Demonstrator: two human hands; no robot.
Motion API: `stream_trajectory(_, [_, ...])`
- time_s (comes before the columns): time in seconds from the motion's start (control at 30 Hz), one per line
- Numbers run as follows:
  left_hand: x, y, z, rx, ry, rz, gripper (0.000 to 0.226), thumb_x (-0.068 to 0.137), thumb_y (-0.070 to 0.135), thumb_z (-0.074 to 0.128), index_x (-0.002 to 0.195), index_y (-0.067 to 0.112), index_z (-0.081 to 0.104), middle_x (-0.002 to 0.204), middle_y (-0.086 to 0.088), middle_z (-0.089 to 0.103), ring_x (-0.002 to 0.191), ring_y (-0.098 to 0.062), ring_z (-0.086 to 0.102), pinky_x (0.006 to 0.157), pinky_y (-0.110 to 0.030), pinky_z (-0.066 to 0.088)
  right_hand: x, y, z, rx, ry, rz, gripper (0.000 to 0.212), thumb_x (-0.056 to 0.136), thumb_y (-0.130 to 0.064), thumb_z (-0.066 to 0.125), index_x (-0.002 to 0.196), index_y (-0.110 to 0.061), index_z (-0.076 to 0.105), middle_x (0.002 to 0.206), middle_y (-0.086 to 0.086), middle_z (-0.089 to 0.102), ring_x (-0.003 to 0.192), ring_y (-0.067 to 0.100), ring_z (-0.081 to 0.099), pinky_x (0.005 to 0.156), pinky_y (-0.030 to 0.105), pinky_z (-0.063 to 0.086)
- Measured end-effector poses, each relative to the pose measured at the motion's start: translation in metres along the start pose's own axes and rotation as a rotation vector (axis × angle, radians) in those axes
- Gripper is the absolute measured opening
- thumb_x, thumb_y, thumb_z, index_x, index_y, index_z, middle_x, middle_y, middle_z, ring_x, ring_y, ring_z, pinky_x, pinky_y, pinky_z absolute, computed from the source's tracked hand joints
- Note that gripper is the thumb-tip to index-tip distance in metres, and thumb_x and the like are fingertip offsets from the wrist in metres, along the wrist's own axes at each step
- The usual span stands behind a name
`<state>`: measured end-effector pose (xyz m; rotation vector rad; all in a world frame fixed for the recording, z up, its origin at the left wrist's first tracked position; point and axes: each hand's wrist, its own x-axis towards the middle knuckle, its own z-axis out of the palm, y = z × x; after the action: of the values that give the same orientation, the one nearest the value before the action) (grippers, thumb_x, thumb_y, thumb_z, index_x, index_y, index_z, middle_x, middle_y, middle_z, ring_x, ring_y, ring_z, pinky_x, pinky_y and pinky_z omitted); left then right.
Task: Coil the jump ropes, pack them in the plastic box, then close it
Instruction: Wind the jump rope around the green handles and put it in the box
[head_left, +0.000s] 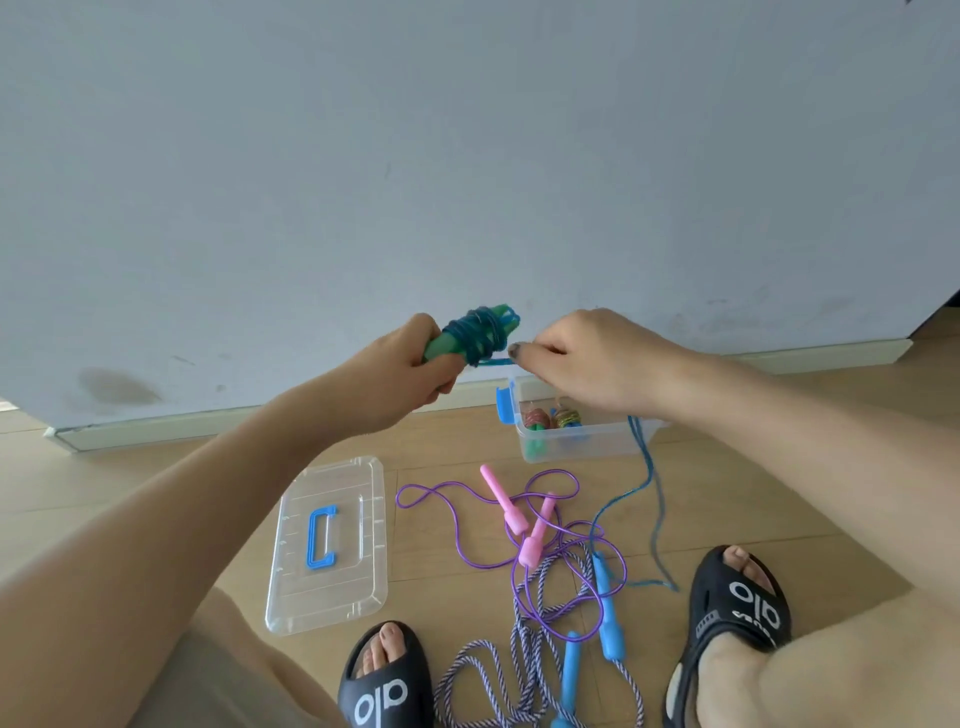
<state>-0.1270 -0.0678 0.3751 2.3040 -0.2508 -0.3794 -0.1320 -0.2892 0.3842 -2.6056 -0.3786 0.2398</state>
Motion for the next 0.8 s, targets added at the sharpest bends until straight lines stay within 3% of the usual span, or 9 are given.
stream_trajectory(0.13, [-0.006,0.007,0.004,0.253,-0.098,0.086,0.017,0.1,0.029,0.05,0.092,0.015,0.043,0.082,0.006,0.063,0.069,-0.018,0.053,0.062,-0.03,0.043,-0.003,-0.011,-0.011,-0.008,0.058,-0.113,0.053,0.096,-0.045,0.05,0.057,-0.017,0.027,0.052,-0.001,0.025,0.051,0.016,0.022,0.051,0.032,0.02])
stream_trajectory(0.27, [-0.014,0.014,0.01,0.357,-0.206,0.19,0.022,0.101,0.03,0.049,0.098,0.01,0.041,0.089,-0.008,0.065,0.08,-0.032,0.058,0.073,-0.046,0.049,-0.002,-0.02,-0.015,-0.014,0.118,-0.201,0.056,0.095,-0.047,0.053,0.056,-0.016,0.028,0.053,0.0,0.024,0.051,0.015,0.021,0.051,0.032,0.021])
stream_trajectory(0.4, [-0.022,0.024,0.017,0.321,-0.242,0.298,0.023,0.101,0.03,0.05,0.096,0.011,0.039,0.086,-0.004,0.065,0.072,-0.023,0.055,0.067,-0.035,0.047,0.004,-0.017,-0.017,0.049,0.094,-0.215,0.056,0.095,-0.047,0.056,0.057,-0.015,0.031,0.054,0.0,0.024,0.05,0.013,0.021,0.051,0.032,0.021])
stream_trajectory(0.5, [-0.028,0.029,0.018,0.157,-0.292,0.337,0.02,0.102,0.025,0.051,0.093,0.01,0.04,0.08,0.004,0.063,0.067,-0.016,0.053,0.067,-0.033,0.048,0.007,-0.016,-0.021,0.201,-0.017,-0.197,0.055,0.095,-0.045,0.059,0.059,-0.012,0.035,0.053,-0.001,0.023,0.05,0.015,0.02,0.047,0.027,0.018])
stream_trajectory(0.6, [-0.031,0.03,0.02,-0.068,-0.345,0.357,0.02,0.099,0.022,0.053,0.092,0.007,0.042,0.077,-0.002,0.06,0.066,-0.018,0.051,0.065,-0.035,0.047,0.009,-0.009,-0.024,0.415,-0.178,-0.102,0.054,0.094,-0.044,0.062,0.056,-0.014,0.038,0.053,-0.001,0.028,0.047,0.015,0.022,0.045,0.025,0.019])
stream_trajectory(0.73, [-0.035,0.033,0.022,-0.23,-0.358,0.382,0.02,0.097,0.018,0.051,0.098,0.0,0.043,0.075,-0.001,0.057,0.065,-0.021,0.048,0.066,-0.03,0.042,0.013,0.016,-0.006,0.595,-0.375,0.033,0.033,0.09,-0.022,0.064,0.075,0.007,0.06,0.066,0.015,0.055,0.056,0.019,0.046,0.058,0.031,0.037])
stream_trajectory(0.8, [-0.035,0.036,0.02,-0.33,-0.326,0.382,0.018,0.096,0.015,0.05,0.089,0.003,0.039,0.071,0.002,0.056,0.062,-0.024,0.045,0.064,-0.03,0.04,0.011,0.015,-0.001,0.56,-0.331,0.071,0.022,0.08,-0.014,0.049,0.059,-0.011,0.046,0.052,0.0,0.042,0.049,0.013,0.031,0.05,0.024,0.029])
